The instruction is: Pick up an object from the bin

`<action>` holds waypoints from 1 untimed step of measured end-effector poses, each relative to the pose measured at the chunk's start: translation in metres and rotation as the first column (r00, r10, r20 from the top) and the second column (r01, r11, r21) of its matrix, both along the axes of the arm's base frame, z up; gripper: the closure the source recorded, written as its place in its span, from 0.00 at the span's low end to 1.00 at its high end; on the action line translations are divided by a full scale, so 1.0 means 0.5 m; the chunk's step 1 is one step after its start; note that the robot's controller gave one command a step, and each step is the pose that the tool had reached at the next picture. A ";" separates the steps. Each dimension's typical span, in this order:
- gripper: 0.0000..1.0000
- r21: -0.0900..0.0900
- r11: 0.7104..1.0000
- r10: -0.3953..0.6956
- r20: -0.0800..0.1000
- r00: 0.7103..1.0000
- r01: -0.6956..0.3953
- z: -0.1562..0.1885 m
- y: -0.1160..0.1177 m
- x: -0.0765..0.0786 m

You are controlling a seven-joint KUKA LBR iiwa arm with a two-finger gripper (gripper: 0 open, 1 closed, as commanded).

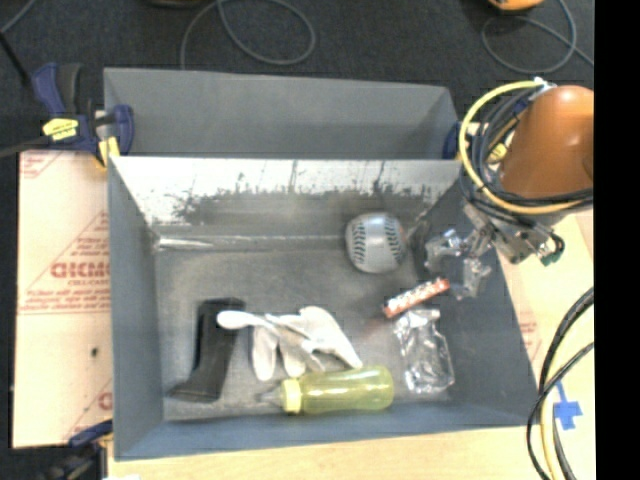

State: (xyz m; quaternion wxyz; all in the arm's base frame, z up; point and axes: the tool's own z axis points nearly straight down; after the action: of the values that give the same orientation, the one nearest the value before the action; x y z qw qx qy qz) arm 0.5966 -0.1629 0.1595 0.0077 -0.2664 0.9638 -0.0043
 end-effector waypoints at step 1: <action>1.00 0.000 1.000 -0.001 0.000 1.000 0.001 0.020 0.000 0.000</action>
Offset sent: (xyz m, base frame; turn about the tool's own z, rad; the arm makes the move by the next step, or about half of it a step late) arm -0.0001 -0.0001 0.0233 0.0000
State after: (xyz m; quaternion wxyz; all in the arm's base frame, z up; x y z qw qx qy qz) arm 0.5964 -0.1629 0.1693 0.0076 -0.2660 0.9639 -0.0042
